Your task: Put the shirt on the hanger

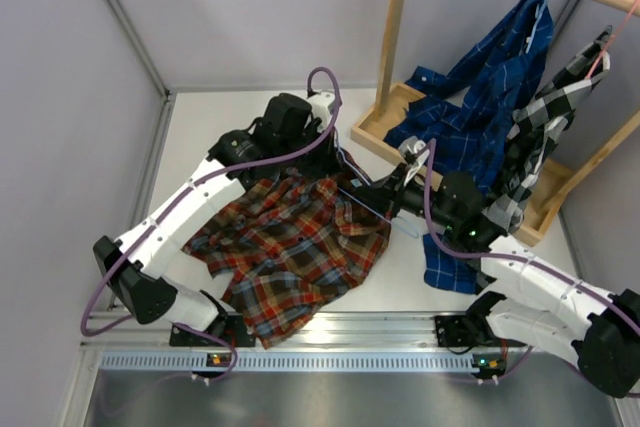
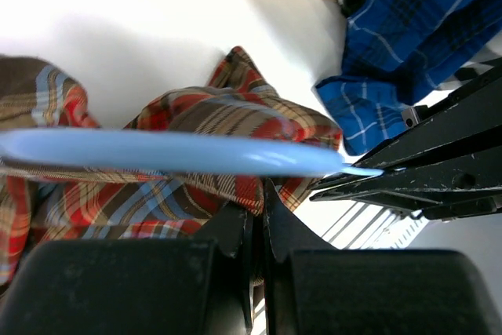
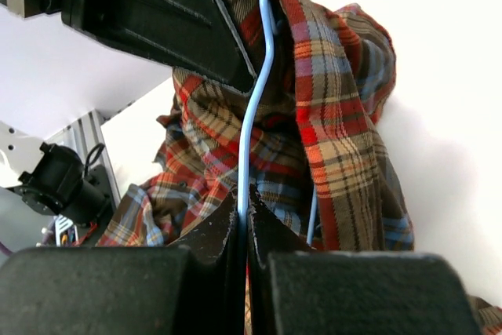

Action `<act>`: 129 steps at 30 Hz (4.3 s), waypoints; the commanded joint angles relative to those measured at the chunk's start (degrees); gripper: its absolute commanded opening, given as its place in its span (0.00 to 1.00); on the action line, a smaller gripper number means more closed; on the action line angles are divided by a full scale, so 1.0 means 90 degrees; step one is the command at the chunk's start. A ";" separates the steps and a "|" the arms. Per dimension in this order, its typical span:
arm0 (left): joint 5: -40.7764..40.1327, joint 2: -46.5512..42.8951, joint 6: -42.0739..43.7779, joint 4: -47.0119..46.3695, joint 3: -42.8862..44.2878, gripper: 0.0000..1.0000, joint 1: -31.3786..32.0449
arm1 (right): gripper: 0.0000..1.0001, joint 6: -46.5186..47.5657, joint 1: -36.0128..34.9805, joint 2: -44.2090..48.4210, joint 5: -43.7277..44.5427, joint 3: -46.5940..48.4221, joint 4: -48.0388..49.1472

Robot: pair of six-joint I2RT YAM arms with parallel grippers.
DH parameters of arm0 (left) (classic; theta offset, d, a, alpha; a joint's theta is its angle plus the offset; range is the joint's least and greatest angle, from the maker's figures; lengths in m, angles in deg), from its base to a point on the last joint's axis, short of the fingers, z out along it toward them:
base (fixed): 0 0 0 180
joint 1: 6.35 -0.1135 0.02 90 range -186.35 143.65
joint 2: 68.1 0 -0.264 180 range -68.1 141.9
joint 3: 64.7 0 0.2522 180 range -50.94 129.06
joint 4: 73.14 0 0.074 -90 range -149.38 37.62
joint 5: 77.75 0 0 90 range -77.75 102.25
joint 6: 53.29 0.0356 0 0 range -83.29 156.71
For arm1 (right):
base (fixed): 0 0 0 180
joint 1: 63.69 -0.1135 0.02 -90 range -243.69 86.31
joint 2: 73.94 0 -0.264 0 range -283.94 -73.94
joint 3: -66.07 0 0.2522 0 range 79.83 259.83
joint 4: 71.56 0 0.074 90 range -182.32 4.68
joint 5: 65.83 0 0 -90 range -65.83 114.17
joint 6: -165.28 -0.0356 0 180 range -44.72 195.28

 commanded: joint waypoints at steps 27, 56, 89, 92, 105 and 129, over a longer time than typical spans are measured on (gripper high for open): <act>0.0084 -0.2104 0.5036 -0.2075 -0.0571 0.94 -0.0315 | 0.00 -0.1060 -0.0170 0.0085 0.0188 -0.1660 0.5807; 0.6673 -0.1039 0.5048 -0.1751 -0.0473 0.80 -0.1400 | 0.00 -0.0288 -0.0170 0.2166 -0.0973 -0.1123 0.2661; 0.5065 -0.1740 0.5099 -0.1712 -0.1274 0.00 -0.1156 | 0.99 0.0161 -0.0180 0.2339 -0.0022 0.0186 -0.0284; 0.3138 -0.2072 0.4123 -0.1760 -0.1449 0.00 -0.1146 | 1.00 -0.0325 -0.0170 0.3109 0.1668 0.0089 -0.1438; 0.0989 -0.3597 0.0714 -0.3703 -0.3588 0.00 -0.1156 | 0.77 -0.4222 -0.0228 0.2217 0.1897 -0.1211 -0.0038; 0.0648 -0.3421 0.0224 -0.3772 -0.3764 0.00 -0.1146 | 0.18 -0.4809 -0.1537 -0.0344 0.3995 -0.1396 0.0719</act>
